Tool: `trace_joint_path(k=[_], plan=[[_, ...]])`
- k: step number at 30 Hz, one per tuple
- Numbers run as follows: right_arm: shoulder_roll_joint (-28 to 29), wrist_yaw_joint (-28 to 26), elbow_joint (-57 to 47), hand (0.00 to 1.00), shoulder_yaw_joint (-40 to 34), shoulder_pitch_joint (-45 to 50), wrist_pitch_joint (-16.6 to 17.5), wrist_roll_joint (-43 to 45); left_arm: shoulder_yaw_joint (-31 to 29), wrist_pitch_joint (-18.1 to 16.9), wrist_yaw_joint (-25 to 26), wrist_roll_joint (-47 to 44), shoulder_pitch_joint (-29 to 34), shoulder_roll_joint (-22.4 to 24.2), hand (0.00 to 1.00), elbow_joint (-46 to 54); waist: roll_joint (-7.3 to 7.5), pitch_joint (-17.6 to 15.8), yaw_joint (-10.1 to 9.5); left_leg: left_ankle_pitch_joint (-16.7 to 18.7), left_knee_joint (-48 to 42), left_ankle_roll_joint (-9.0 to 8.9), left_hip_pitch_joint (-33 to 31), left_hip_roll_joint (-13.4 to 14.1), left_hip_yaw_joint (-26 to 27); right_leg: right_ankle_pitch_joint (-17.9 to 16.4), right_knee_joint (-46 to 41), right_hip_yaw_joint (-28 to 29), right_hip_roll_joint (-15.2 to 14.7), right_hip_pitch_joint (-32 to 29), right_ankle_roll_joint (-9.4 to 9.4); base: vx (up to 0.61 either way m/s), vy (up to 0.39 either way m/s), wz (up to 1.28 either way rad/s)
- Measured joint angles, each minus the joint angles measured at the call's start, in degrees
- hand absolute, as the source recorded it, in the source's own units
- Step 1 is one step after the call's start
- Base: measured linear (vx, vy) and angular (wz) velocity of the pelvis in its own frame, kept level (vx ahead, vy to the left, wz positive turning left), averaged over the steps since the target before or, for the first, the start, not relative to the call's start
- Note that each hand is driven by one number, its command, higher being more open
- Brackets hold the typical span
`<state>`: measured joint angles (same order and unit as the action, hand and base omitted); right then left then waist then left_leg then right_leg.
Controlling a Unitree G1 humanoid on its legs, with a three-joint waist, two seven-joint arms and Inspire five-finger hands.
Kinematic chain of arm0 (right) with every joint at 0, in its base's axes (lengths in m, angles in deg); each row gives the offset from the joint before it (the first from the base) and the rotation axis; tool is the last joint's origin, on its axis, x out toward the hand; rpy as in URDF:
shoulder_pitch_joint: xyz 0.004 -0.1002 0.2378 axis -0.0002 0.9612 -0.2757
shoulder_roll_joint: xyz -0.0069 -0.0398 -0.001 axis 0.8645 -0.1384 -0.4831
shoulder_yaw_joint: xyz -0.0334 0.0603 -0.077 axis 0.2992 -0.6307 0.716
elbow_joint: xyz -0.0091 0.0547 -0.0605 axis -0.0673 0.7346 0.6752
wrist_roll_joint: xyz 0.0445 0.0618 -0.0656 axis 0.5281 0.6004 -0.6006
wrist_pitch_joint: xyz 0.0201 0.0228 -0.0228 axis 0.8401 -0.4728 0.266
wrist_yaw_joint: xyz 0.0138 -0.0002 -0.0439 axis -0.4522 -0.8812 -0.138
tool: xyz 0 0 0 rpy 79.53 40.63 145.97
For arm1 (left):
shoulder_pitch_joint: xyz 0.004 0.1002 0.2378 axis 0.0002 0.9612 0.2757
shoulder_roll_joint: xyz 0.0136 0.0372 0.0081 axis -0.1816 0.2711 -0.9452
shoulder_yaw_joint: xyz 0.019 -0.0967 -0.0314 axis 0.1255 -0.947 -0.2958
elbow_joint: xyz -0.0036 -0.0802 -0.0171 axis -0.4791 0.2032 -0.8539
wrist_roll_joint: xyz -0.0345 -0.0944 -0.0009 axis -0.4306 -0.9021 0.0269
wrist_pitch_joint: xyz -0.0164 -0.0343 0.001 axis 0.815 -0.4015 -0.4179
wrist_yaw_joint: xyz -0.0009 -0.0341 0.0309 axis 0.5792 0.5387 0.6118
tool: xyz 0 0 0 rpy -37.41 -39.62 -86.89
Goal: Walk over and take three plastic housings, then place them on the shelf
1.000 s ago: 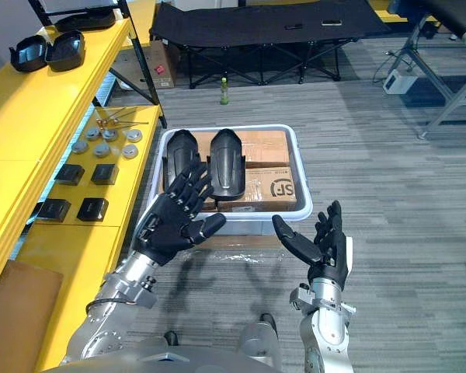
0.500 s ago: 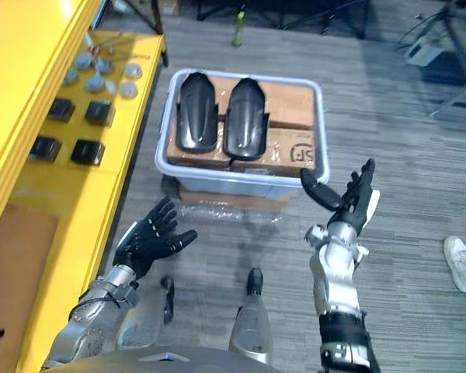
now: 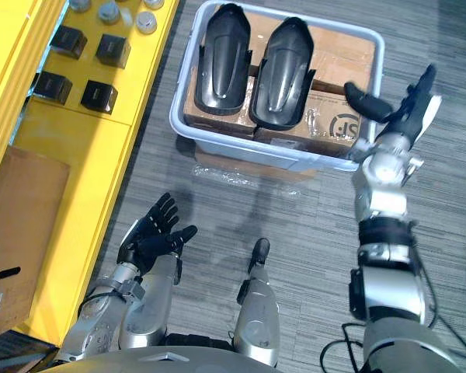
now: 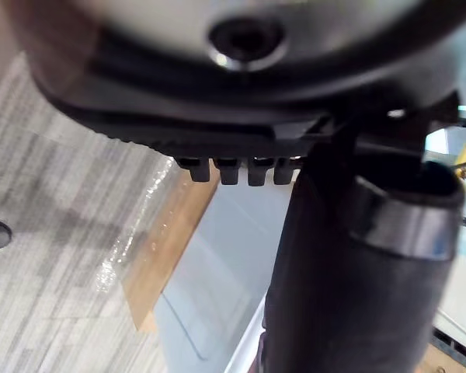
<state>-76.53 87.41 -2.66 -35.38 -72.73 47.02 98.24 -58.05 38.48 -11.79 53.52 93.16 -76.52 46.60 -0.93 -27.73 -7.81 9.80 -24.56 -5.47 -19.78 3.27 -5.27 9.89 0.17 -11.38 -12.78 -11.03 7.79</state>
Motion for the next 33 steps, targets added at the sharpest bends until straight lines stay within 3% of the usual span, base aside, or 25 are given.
trace_joint_path(k=[5,9,18,23,27,32,33], plan=[[-4.7,0.0,6.6,1.0,5.3,-9.7,-2.9,2.4,0.2,-4.7,3.8,1.2,0.0,1.2,1.0,-8.9,-0.84,-0.7,-0.85,-0.7,1.0,-0.12,0.0,-0.1,-0.9,0.0,-0.2,-1.0,0.0,0.0,0.0,0.01,-0.018,0.1],[-7.9,0.1,10.6,1.0,7.6,-14.7,-7.6,5.7,-2.0,-6.8,4.7,0.8,-0.3,1.0,1.0,-15.4,-1.72,-1.0,-1.9,-1.1,1.2,-0.09,-0.9,-0.2,-1.7,0.0,-1.2,-2.1,-0.1,-0.9,0.0,-0.02,0.002,0.08],[-11.0,-1.8,17.6,1.0,12.5,-19.4,-14.0,6.7,-5.7,-7.5,2.0,-4.2,-2.3,1.0,1.0,-32.4,-4.57,-2.0,-3.42,-2.3,0.7,-0.45,-4.7,-0.7,-3.4,-0.2,-3.0,-3.8,-0.5,-4.2,-0.18,-0.04,-0.003,0.09],[-12.9,-4.0,21.1,1.0,15.6,-21.1,-17.3,6.7,-6.0,-7.8,-0.5,-7.5,-2.5,2.1,1.0,-33.2,-5.38,-2.3,-5.1,-2.8,0.2,-0.7,-7.0,-0.7,-4.2,-0.3,-3.4,-4.4,-0.4,-6.0,-0.24,-0.05,-0.013,0.06],[-14.4,-5.9,22.3,1.0,17.3,-22.7,-17.4,6.2,-5.6,-7.8,-2.1,-9.4,-3.3,3.2,1.0,-34.3,-7.37,-2.7,-6.04,-2.9,-1.3,-0.87,-9.7,-0.8,-5.4,-0.8,-5.0,-5.4,-0.4,-8.0,-0.44,-0.06,-0.011,0.09],[-15.6,-6.1,24.1,1.0,19.1,-24.1,-17.7,6.0,-5.1,-7.5,-2.6,-10.5,-3.6,3.3,1.0,-34.7,-7.83,-2.7,-7.48,-3.7,-1.2,-1.17,-11.3,-0.8,-6.4,-0.8,-5.4,-6.2,-0.2,-9.4,-0.49,-0.02,-0.025,0.09],[-16.2,-6.3,24.4,0.0,19.1,-24.2,-18.1,6.0,-5.1,-7.5,-2.6,-10.6,-3.6,3.4,1.0,-34.7,-7.86,-2.7,-7.77,-3.8,-1.3,-1.17,-11.6,-0.8,-6.5,-0.9,-5.6,-6.3,-0.2,-9.6,-0.51,0.0,-0.012,0.04]])
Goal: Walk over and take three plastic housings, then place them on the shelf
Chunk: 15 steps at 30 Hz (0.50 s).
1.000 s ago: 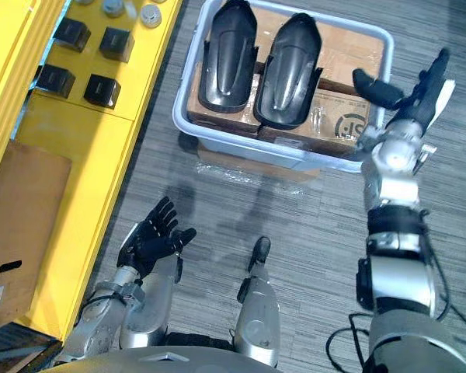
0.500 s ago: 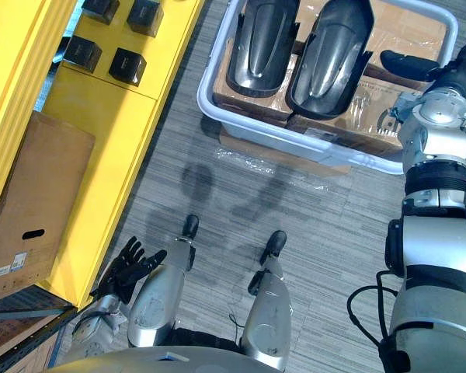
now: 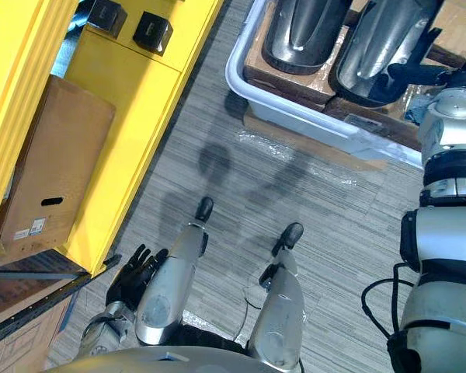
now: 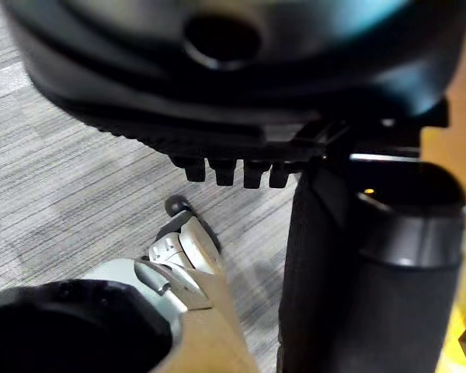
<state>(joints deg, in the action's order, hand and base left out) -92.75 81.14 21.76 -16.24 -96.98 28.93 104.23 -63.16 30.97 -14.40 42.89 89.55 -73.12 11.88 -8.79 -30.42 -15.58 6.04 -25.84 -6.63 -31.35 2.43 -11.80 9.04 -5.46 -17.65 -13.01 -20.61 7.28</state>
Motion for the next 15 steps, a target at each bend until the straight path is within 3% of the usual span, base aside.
trace_joint_path(k=[15], plan=[[-2.6,-4.1,5.2,0.0,0.2,-1.1,-5.4,-8.9,0.0,-0.3,0.5,-1.9,-0.4,0.5,1.0,-1.9,-0.05,0.0,-0.28,-0.4,-0.1,-0.38,0.6,0.3,-0.8,-0.9,-1.6,-0.5,0.2,0.2,-0.56,0.0,-0.003,0.02]])
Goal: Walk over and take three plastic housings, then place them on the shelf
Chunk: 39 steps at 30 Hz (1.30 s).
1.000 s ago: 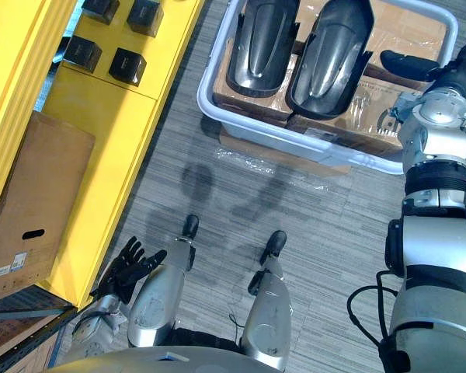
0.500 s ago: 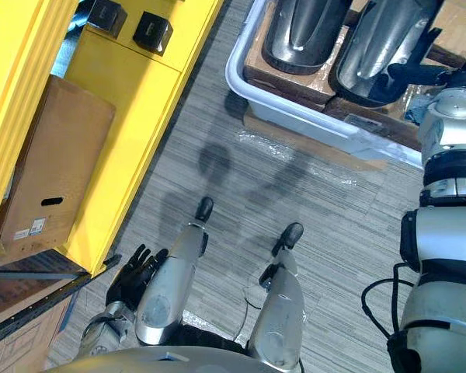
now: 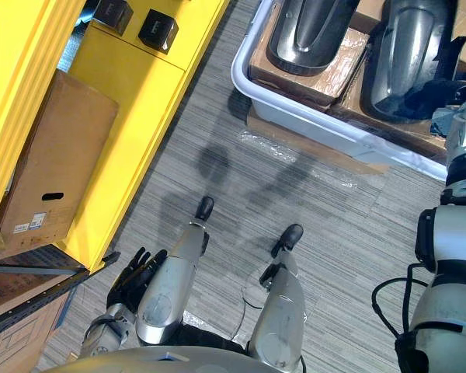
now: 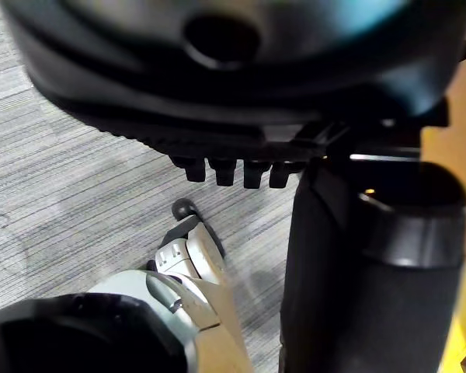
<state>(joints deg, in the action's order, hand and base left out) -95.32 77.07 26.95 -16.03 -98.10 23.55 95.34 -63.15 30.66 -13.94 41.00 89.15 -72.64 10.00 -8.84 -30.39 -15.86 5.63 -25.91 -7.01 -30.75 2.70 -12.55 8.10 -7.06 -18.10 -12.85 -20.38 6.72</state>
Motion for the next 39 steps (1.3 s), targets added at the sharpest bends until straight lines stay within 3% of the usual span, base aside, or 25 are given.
trace_joint_path(k=[8,12,19,21,25,29,34,39], plan=[[1.2,2.2,-2.6,0.0,0.1,-0.6,-0.7,0.2,-0.5,0.5,3.3,0.3,0.0,-0.1,1.0,0.3,0.41,-0.2,0.65,-0.6,4.2,0.28,7.6,0.7,1.8,-0.8,0.6,1.2,0.0,5.2,-0.52,0.0,-0.005,-0.06],[2.1,2.4,-5.1,0.0,-0.2,-0.6,-1.4,0.2,-2.0,0.6,4.0,2.6,2.3,-0.1,1.0,2.4,2.33,-0.6,2.17,-3.9,11.5,-0.65,14.0,1.3,2.4,-1.1,1.8,1.2,0.1,8.3,-0.59,0.04,-0.073,-0.01],[2.3,2.8,-8.3,0.0,-4.7,0.0,-1.1,0.1,-3.1,0.6,3.8,5.1,5.0,-0.3,1.0,5.2,3.82,-0.4,4.57,-5.6,17.7,-0.95,21.5,2.5,3.6,-1.1,3.4,1.3,0.8,13.2,-0.63,0.06,-0.04,-0.06],[4.0,3.4,-8.8,0.0,-7.5,2.2,-0.7,0.1,-4.6,0.6,4.0,6.4,5.8,-0.8,1.0,6.0,5.77,-0.2,5.28,-5.8,18.9,-1.04,23.1,2.9,3.9,-1.1,4.4,1.3,1.3,14.5,-0.62,0.04,-0.026,-0.05],[6.5,5.1,-14.8,0.0,-11.7,9.8,2.3,-0.2,-5.6,0.5,4.0,7.1,6.7,-1.8,1.0,6.5,8.26,1.1,6.67,-6.3,21.2,-0.99,25.7,3.1,4.4,-1.2,5.8,1.3,1.4,16.6,-0.56,0.02,-0.009,-0.02],[8.9,7.0,-25.0,0.0,-14.7,18.4,7.4,-5.6,-8.3,0.6,5.0,7.0,6.7,-1.6,1.0,11.1,9.54,4.0,7.69,-6.8,23.5,-1.06,27.0,3.4,4.5,-1.0,7.6,1.0,1.8,17.8,-0.34,0.03,-0.015,0.0],[16.8,9.5,-39.7,0.0,-18.9,31.6,15.1,-14.7,-13.1,0.4,7.3,6.1,5.6,-1.8,1.0,32.6,12.36,11.2,8.28,-6.5,24.5,-1.58,27.7,4.4,4.5,-1.0,10.0,0.1,3.0,19.5,-0.33,0.07,-0.034,0.03],[20.8,11.0,-47.0,0.0,-19.1,37.3,19.6,-22.5,-11.1,0.9,8.6,6.1,0.7,-1.5,1.0,49.5,12.42,14.4,8.58,-5.9,24.6,-1.55,29.3,4.3,4.5,-1.0,10.2,-0.6,2.7,21.4,-0.3,0.03,0.004,0.04]])
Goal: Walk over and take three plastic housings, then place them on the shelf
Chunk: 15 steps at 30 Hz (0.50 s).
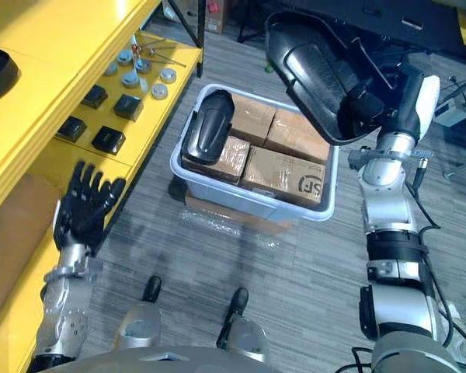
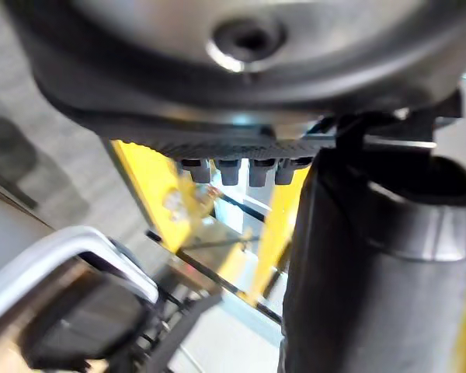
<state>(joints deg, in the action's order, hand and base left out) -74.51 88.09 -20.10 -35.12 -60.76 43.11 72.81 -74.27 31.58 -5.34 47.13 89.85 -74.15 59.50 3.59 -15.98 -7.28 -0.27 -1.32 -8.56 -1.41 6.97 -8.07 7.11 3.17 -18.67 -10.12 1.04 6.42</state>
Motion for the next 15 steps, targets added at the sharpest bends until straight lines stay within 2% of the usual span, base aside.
trace_joint_path(k=[3,7,9,12,15], plan=[[2.2,0.4,-2.9,0.0,0.0,1.0,1.7,-2.5,1.6,2.6,0.7,-2.1,-1.9,0.4,1.0,2.3,-0.62,1.0,0.44,0.0,-0.1,0.01,0.2,0.0,0.1,0.0,0.0,0.0,0.0,0.2,0.0,-0.01,-0.002,-0.01],[7.0,1.3,-8.4,0.0,0.0,3.3,6.5,-8.2,4.4,10.1,0.8,-14.4,-1.3,1.7,1.0,2.3,-1.33,2.3,1.2,0.1,-0.2,0.03,0.7,0.0,0.5,0.0,0.0,0.1,0.0,0.6,0.0,-0.05,-0.013,-0.04],[9.2,1.6,-10.1,0.0,0.5,4.9,8.1,-8.9,6.3,12.3,0.1,-20.6,-1.3,2.5,1.0,2.3,-1.31,3.0,1.24,0.2,-0.4,0.03,1.0,0.0,0.6,-0.1,0.1,0.1,0.0,1.0,-0.02,-0.05,-0.006,-0.02],[12.1,1.7,-10.2,0.0,2.6,6.2,10.0,-9.0,8.5,14.9,-0.6,-26.9,-1.4,2.7,1.0,2.3,-1.55,4.5,1.46,0.4,-0.6,0.08,1.0,0.0,0.8,-0.1,0.1,0.2,0.0,1.0,-0.07,-0.03,-0.004,-0.03],[13.7,1.6,-10.2,0.0,5.8,7.5,10.8,-8.8,10.4,15.8,-0.7,-27.4,-1.5,3.0,1.0,2.3,-2.03,5.7,1.44,0.4,-0.8,0.08,1.0,0.0,0.8,-0.1,0.2,0.2,0.0,1.0,-0.09,-0.02,-0.003,-0.01]])
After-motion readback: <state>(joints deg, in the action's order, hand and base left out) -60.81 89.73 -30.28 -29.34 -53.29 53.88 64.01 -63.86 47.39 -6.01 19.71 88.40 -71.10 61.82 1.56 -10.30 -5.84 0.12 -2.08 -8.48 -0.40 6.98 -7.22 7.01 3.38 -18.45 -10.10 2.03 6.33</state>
